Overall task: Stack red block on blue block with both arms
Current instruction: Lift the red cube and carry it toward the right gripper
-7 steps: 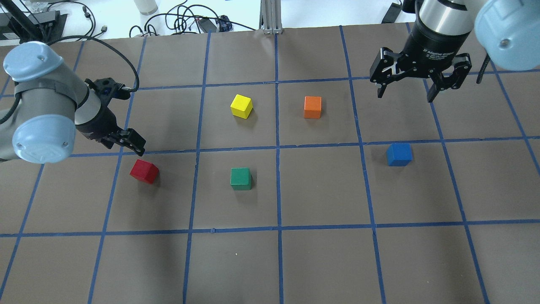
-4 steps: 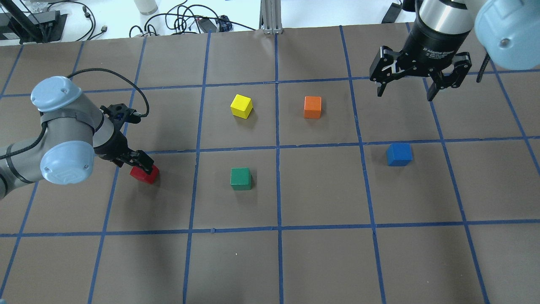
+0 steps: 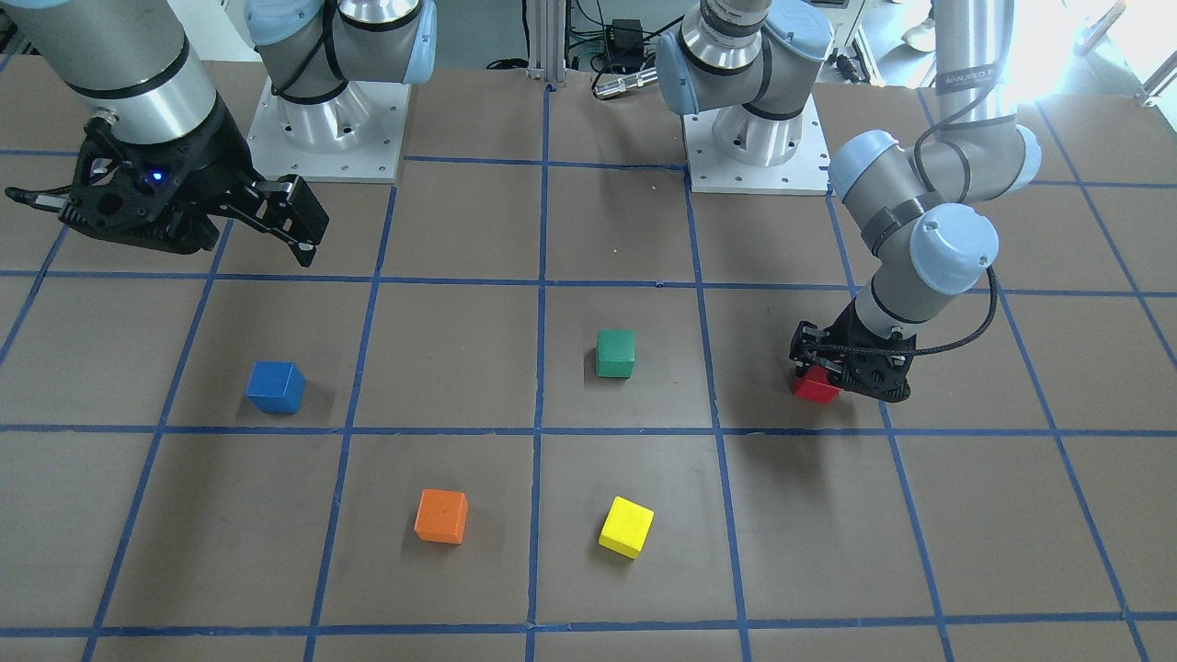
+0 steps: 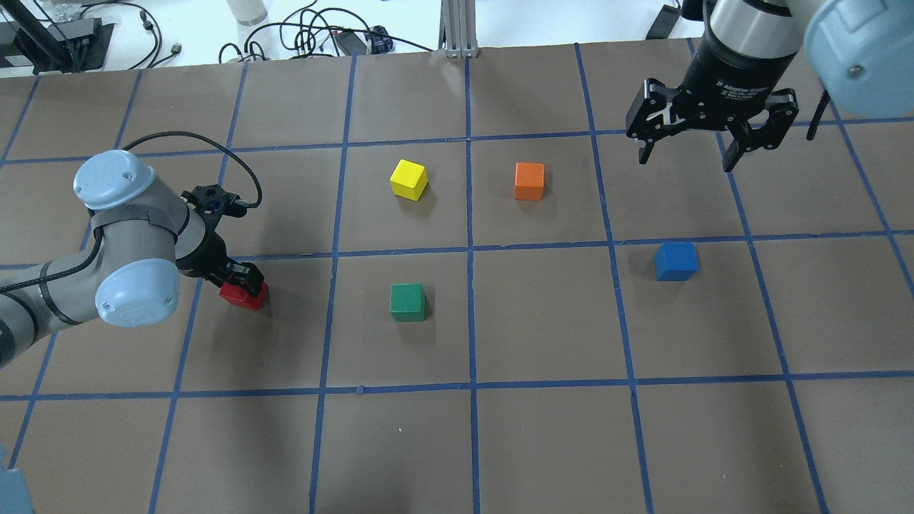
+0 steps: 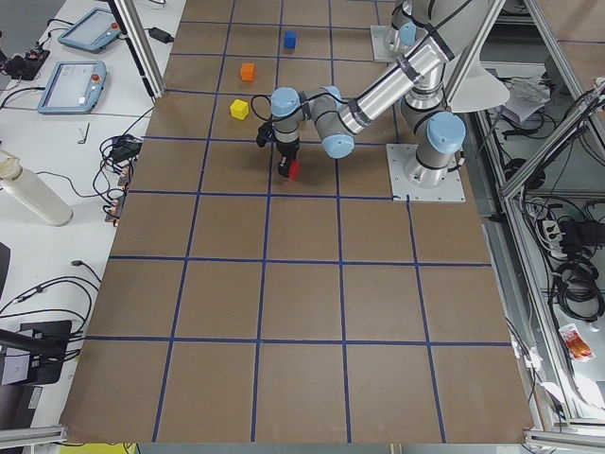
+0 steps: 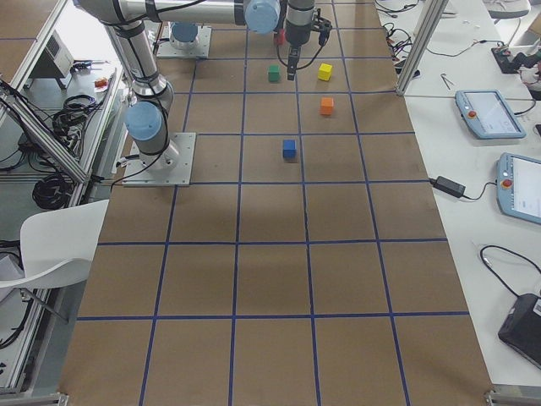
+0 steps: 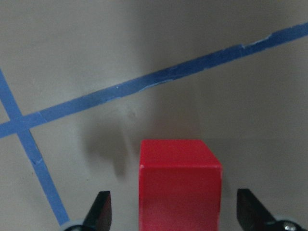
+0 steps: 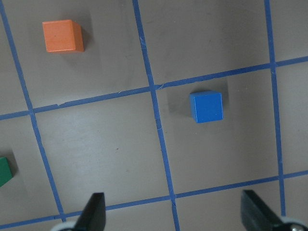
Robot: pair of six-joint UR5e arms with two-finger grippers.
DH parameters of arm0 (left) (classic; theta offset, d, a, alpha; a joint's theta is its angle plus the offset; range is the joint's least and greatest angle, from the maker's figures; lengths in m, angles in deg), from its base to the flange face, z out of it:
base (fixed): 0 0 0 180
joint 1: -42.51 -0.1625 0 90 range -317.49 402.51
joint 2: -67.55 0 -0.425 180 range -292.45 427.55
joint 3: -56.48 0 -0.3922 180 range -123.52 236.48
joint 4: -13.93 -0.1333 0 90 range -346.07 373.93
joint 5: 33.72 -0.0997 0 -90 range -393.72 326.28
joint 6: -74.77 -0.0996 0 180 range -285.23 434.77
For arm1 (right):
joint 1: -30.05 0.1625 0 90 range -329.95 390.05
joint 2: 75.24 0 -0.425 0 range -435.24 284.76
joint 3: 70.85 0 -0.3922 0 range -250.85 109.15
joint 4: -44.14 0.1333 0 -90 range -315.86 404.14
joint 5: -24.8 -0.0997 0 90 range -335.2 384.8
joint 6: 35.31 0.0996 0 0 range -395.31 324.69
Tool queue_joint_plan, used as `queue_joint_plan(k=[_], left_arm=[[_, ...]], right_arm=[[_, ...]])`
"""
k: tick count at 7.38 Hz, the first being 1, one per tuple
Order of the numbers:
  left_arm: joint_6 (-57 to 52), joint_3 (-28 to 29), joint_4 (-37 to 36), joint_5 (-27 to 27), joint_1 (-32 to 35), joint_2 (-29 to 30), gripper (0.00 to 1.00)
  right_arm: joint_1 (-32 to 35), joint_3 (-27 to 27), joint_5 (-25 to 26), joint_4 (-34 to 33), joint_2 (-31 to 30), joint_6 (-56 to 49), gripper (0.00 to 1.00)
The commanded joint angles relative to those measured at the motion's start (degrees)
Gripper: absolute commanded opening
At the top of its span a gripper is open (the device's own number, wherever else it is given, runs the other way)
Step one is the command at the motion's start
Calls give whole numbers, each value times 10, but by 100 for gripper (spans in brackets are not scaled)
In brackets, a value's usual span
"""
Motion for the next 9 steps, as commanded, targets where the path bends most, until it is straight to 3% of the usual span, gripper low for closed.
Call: queue_joint_plan(k=[1,3,5,6,9], left_arm=[[26,3,-4,-1,9,-3,11],[68,41,34,1,26,-22,5],[226,170,188,7,110,-10,0],[308,224,222,13,166,11,0],[469,296,214,73,311,69,1]], right_arm=[[0,1,0,0,-1,0,100],[0,1,0,0,-1,0,100],[1,1,0,2,-1,0,100],[1,1,0,2,-1,0,100],[0,2,0,1,-1,0,100]])
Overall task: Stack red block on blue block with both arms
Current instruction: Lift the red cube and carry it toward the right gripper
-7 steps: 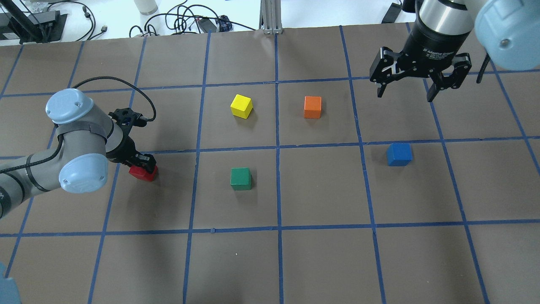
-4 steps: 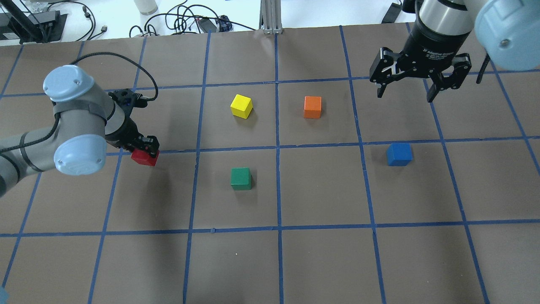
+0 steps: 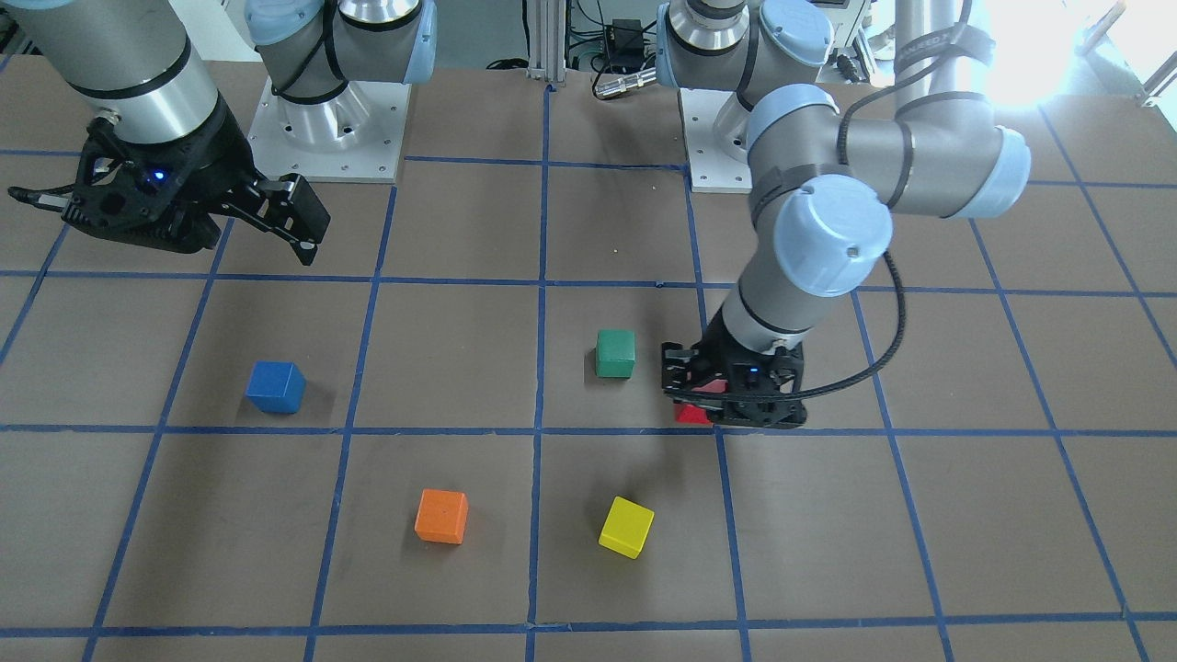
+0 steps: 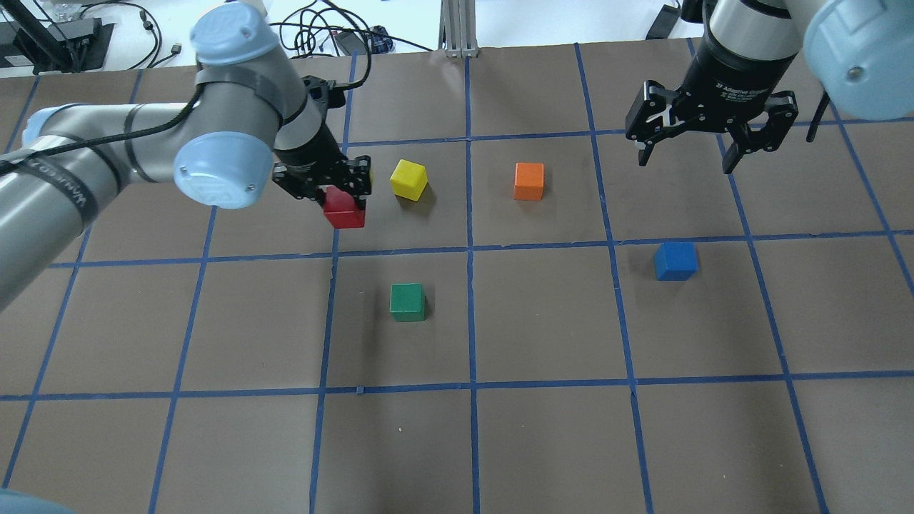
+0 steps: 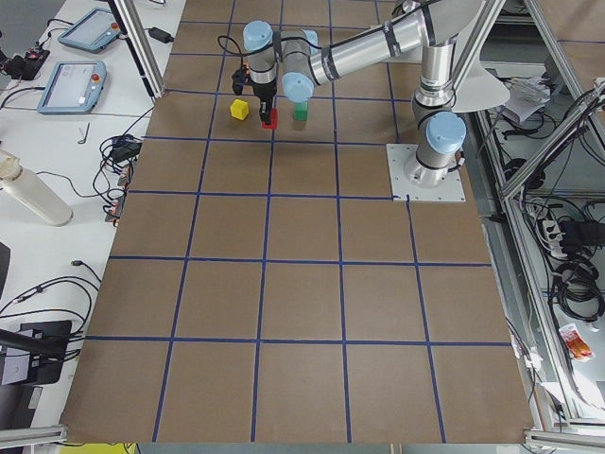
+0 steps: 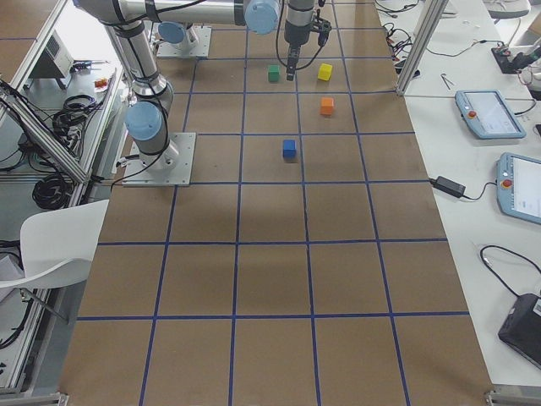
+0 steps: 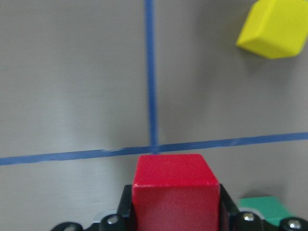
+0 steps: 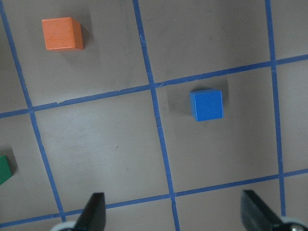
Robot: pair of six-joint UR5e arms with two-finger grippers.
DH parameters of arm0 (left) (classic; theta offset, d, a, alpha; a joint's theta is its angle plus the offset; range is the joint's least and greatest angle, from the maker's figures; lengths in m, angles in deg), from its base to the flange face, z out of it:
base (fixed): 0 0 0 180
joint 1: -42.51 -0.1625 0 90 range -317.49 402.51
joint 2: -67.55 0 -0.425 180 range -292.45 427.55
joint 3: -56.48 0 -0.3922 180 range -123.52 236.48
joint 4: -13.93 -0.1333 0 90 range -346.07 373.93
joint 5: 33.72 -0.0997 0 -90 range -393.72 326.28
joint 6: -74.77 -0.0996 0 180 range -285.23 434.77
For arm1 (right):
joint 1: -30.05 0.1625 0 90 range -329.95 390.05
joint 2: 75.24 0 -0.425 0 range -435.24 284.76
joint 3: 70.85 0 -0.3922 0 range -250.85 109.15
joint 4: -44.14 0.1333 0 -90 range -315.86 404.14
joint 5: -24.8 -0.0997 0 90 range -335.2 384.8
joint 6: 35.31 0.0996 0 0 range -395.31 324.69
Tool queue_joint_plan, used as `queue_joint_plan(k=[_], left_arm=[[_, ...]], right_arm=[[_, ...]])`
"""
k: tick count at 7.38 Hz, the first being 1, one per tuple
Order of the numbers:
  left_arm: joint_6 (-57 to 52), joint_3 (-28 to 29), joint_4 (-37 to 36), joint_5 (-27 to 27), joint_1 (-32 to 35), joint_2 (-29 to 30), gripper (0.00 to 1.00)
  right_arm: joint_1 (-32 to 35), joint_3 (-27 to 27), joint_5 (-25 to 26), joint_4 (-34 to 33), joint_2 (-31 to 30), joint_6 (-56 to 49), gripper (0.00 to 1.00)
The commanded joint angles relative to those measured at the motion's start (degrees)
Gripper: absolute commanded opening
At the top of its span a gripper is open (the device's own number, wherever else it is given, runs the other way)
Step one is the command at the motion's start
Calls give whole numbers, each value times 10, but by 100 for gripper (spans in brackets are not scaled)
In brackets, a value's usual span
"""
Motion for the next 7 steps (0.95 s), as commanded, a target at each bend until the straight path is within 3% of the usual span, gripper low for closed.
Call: queue_joint_plan(k=[1,4,6,7], left_arm=[[120,53,-8,29,112,56,1],[170,70,-53,22,192,142,7],[173,67,-55,-12,206,157,48],[172,63,-55,-17,206,159,81]], right_arm=[[0,1,0,1,-1,0,100],[0,1,1,1,-1,0,100],[0,1,1,1,-1,-1,100],[0,1,1,1,-1,-1,100]])
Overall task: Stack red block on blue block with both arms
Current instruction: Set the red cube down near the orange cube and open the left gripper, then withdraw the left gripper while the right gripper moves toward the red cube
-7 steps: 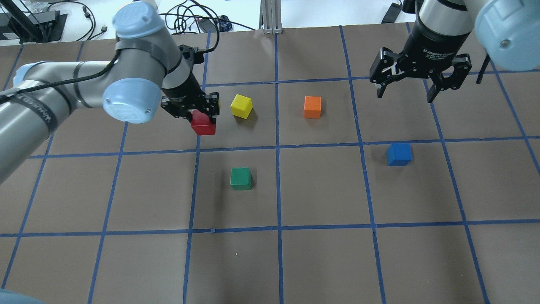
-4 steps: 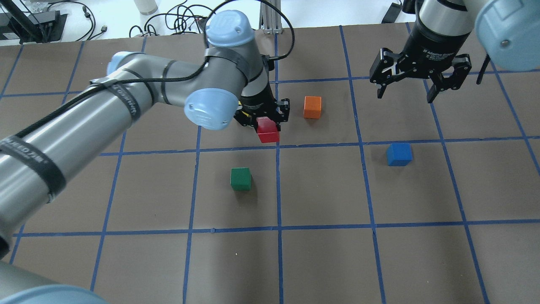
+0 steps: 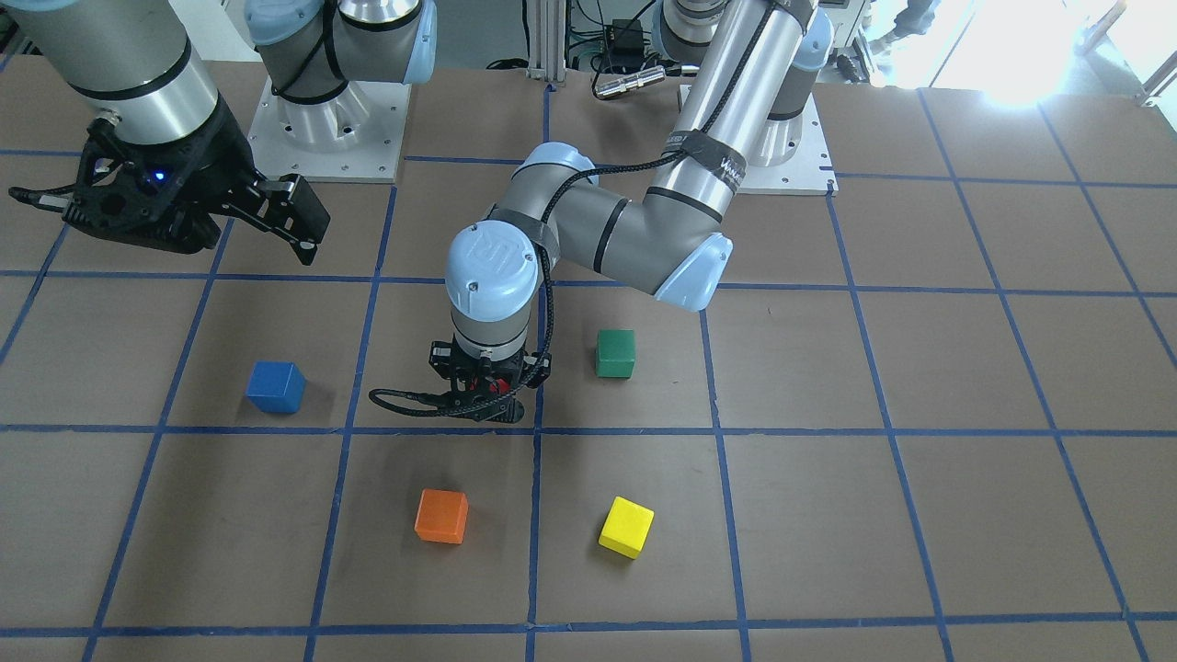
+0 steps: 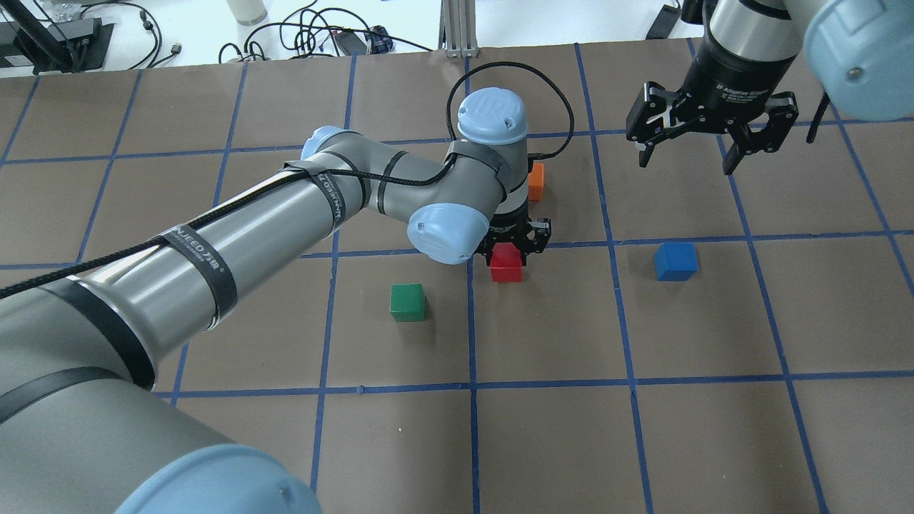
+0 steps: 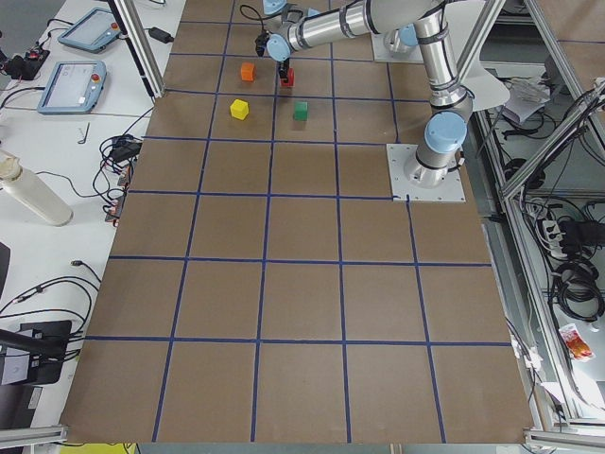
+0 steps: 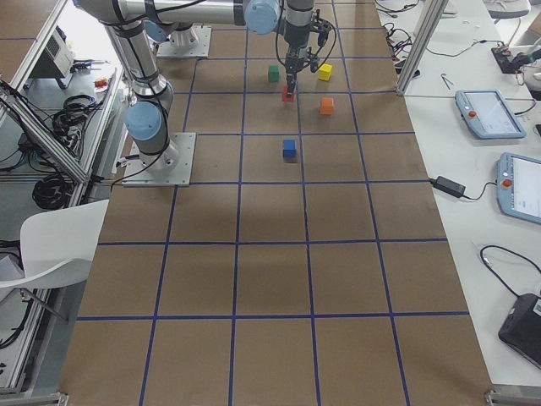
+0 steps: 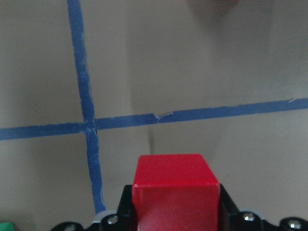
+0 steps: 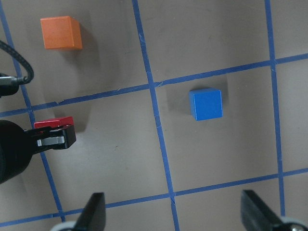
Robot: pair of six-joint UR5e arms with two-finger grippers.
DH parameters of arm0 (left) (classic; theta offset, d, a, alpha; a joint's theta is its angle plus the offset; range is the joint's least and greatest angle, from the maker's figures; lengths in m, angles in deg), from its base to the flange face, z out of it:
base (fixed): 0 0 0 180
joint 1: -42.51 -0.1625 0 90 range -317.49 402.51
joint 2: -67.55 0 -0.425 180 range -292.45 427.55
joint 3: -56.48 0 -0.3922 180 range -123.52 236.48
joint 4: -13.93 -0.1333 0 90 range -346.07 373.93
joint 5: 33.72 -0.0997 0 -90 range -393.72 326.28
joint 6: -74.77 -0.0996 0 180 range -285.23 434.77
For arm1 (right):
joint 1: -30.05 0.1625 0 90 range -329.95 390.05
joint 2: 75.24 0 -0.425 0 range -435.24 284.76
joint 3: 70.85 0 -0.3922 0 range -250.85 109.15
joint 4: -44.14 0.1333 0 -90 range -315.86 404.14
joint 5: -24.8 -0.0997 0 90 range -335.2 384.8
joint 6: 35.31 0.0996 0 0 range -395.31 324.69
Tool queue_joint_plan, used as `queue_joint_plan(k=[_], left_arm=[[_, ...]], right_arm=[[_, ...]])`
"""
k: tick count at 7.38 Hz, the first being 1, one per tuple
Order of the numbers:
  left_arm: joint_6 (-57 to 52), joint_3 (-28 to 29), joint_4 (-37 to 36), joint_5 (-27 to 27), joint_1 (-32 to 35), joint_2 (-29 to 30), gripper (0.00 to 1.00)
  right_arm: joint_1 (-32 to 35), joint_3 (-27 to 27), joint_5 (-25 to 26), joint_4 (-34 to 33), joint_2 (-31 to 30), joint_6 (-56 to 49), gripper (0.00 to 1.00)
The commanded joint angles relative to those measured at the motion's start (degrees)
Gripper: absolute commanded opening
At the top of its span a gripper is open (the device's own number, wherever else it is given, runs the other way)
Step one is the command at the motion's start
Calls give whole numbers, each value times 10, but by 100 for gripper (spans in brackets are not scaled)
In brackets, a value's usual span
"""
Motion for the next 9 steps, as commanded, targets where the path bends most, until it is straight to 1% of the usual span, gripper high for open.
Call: queue_joint_plan(k=[1,2,3,5,6,7,8,9], left_arm=[[-2,3,2,-14,4,1,100],[-6,4,8,-14,2,-14,100],[-13,2,14,-14,-14,-35,100],[-41,3,35,-10,-102,-88,100],[-60,0,42,-13,-147,-109,100],[-107,-1,66,-21,-193,-128,100],[-151,-1,79,-33,-226,-151,100],[-187,-2,92,-52,-247,-169,100]], right_arm=[[0,0,0,0,0,0,100],[0,1,-2,1,-1,1,100],[1,7,-8,1,-2,1,100],[17,36,-27,-5,6,44,100],[29,48,-47,-10,27,98,99],[57,58,-52,-47,45,145,99],[97,69,-47,-75,59,213,99],[128,79,-44,-124,83,254,99]])
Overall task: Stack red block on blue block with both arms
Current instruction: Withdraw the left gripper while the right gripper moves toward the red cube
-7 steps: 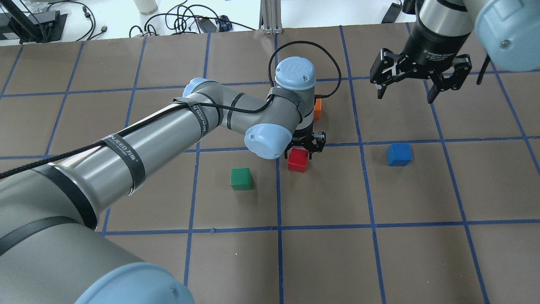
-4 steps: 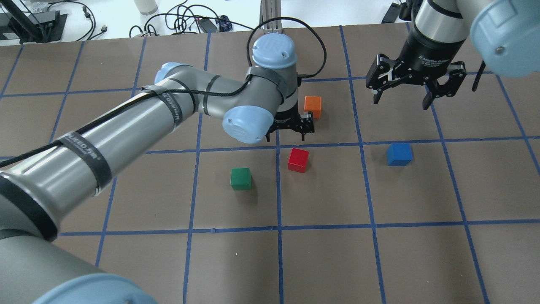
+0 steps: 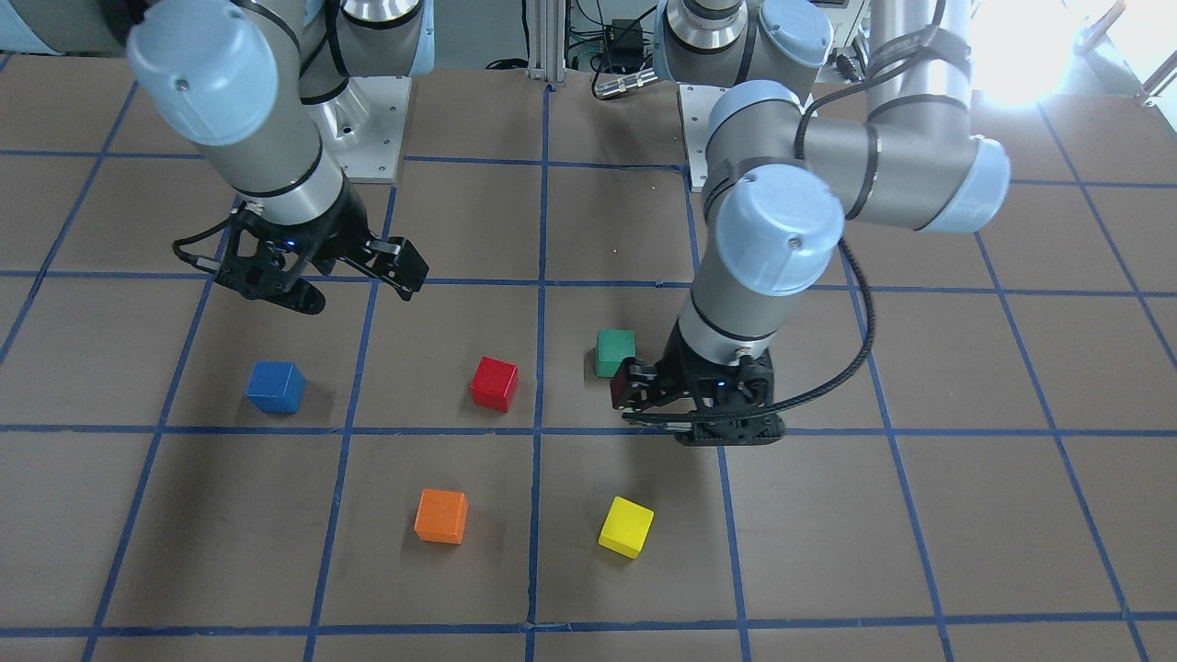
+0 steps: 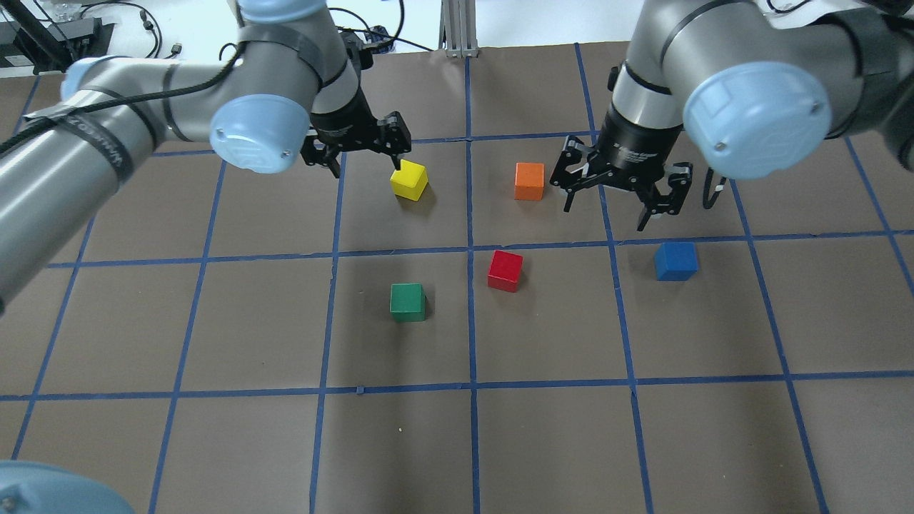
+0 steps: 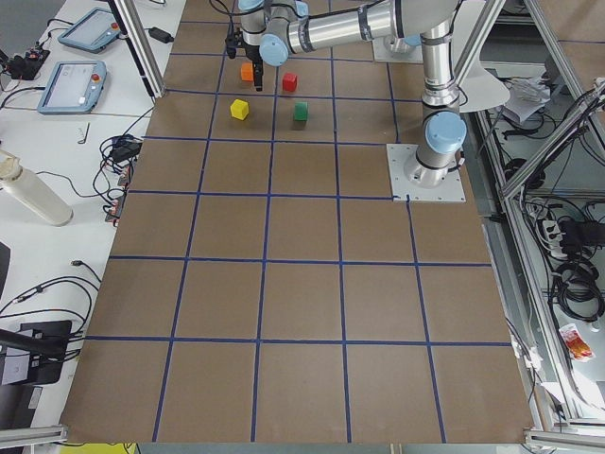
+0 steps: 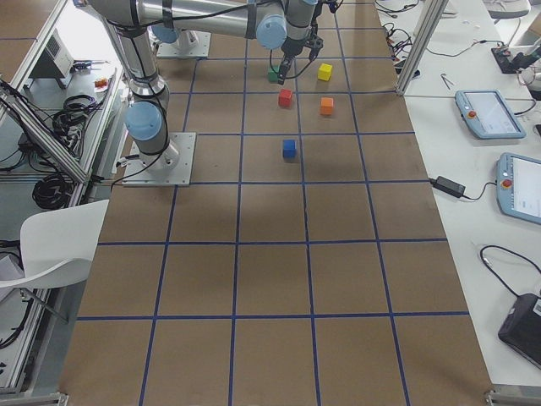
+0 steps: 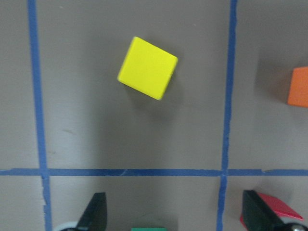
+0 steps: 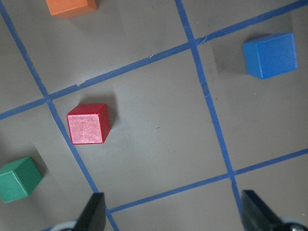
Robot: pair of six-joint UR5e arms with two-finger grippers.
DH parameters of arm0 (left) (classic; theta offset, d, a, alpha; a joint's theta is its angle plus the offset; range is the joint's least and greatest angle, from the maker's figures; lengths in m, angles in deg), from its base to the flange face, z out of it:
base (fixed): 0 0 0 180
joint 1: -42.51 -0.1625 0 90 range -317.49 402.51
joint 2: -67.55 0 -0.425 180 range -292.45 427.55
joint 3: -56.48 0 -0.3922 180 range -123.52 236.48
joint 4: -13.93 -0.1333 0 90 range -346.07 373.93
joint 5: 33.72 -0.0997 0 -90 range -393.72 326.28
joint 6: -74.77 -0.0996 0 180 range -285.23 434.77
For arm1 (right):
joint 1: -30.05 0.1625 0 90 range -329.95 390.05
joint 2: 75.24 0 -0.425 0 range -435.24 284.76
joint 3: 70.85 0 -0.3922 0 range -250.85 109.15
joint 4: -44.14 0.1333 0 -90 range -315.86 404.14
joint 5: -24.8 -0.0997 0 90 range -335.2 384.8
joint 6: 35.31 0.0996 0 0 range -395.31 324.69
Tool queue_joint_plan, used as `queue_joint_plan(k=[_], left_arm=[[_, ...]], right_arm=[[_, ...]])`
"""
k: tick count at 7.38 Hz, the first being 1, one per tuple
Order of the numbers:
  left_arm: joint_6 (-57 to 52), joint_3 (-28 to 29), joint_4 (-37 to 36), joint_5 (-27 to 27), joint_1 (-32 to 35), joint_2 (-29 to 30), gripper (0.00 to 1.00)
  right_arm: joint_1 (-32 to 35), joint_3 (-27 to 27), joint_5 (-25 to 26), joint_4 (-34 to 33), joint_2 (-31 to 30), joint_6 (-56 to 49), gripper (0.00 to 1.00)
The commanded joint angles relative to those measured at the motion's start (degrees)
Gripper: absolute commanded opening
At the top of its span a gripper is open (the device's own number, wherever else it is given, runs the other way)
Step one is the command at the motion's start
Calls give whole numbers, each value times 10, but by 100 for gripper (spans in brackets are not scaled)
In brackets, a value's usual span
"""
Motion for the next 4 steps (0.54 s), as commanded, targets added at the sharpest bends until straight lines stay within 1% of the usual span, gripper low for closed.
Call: queue_joint_plan(k=[1,2,3,4], left_arm=[[-86,-2,44,-25,-62,-45,100],[-120,0,70,-20,-90,-61,100],[-135,3,77,-19,-108,-73,100],[-161,3,91,-23,-116,-89,100]], right_arm=[[62,30,10,-115,62,95,99],[78,51,44,-178,94,115,99],[92,60,46,-220,110,130,99],[94,64,47,-238,130,126,99]])
